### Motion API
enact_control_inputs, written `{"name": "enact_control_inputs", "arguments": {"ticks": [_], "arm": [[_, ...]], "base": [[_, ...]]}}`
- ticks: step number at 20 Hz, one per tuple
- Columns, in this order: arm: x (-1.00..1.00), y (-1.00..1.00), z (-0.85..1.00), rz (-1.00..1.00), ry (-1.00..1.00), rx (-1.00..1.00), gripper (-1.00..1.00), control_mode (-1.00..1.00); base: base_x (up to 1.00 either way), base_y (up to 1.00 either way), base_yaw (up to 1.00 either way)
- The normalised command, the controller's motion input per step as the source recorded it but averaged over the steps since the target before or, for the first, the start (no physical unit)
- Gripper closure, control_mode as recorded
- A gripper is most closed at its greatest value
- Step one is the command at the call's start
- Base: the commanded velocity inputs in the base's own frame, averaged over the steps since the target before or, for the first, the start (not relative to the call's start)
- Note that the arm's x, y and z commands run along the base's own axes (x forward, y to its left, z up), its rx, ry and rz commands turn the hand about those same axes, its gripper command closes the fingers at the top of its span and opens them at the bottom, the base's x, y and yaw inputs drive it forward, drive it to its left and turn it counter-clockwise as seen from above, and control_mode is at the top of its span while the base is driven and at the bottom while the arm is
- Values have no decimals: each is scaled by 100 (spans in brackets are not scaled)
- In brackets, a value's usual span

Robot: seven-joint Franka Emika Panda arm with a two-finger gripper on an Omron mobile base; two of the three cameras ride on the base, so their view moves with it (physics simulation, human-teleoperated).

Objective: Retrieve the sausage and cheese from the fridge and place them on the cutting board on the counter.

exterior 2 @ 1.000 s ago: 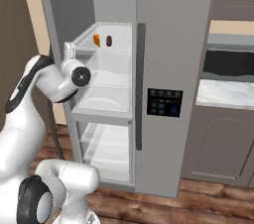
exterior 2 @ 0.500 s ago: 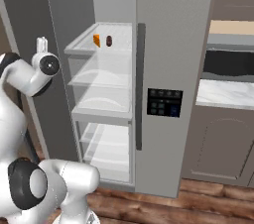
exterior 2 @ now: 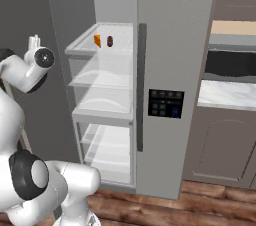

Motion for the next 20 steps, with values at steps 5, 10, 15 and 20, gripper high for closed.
{"name": "enact_control_inputs", "arguments": {"ticks": [5,10,15,20], "arm": [[-1,-30,3,4,0,0,-100,-100],[0,-65,9,0,0,0,-100,-100],[-5,-97,4,0,-10,-9,-100,-100],[-13,-88,0,5,-22,-26,-100,-100]], "base": [[0,0,0],[0,0,0],[0,0,0],[0,0,0]]}}
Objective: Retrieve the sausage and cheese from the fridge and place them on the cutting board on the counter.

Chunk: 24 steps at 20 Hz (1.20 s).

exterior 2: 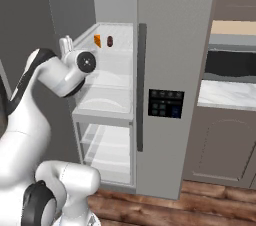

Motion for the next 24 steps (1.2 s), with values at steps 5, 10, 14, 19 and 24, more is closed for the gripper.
{"name": "enact_control_inputs", "arguments": {"ticks": [5,10,14,19,24], "arm": [[-14,-64,-1,14,-31,-41,-100,-100],[-23,-61,-2,29,-29,-49,-100,-100],[-38,-30,-10,34,-24,-59,-100,-100],[-18,-1,-35,21,-12,-67,-100,-100],[1,15,-42,3,0,-58,-100,-100]], "base": [[0,0,0],[0,0,0],[0,0,0],[0,0,0],[0,0,0]]}}
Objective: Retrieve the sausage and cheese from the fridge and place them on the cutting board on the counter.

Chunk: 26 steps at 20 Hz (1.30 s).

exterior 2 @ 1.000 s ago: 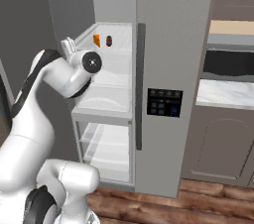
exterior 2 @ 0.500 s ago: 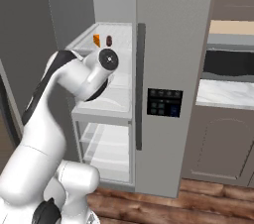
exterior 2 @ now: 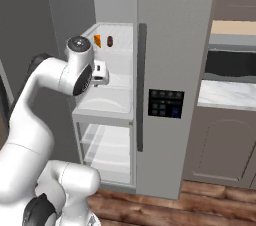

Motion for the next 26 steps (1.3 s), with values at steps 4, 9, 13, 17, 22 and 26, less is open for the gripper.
{"name": "enact_control_inputs", "arguments": {"ticks": [4,9,13,17,22,26], "arm": [[-2,6,-20,3,1,-24,-100,-100],[0,0,0,0,0,0,-100,-100],[0,0,0,0,0,0,-100,-100],[0,0,0,0,0,0,-100,-100],[0,0,0,0,0,0,-100,-100],[0,0,0,0,0,0,-100,-100]], "base": [[0,0,0],[0,0,0],[0,0,0],[0,0,0],[0,0,0],[0,0,0]]}}
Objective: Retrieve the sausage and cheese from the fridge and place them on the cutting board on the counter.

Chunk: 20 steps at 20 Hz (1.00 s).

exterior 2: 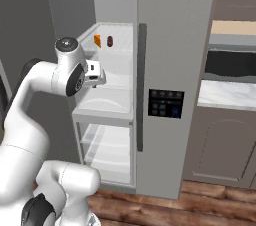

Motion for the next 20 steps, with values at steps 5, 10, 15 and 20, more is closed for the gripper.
{"name": "enact_control_inputs", "arguments": {"ticks": [5,10,15,20], "arm": [[0,0,0,0,0,0,-100,100],[0,0,0,0,0,0,-100,100],[0,0,0,0,0,0,-100,100],[0,0,0,0,0,0,-100,100]], "base": [[0,0,0],[0,0,0],[0,0,0],[43,10,-2]]}}
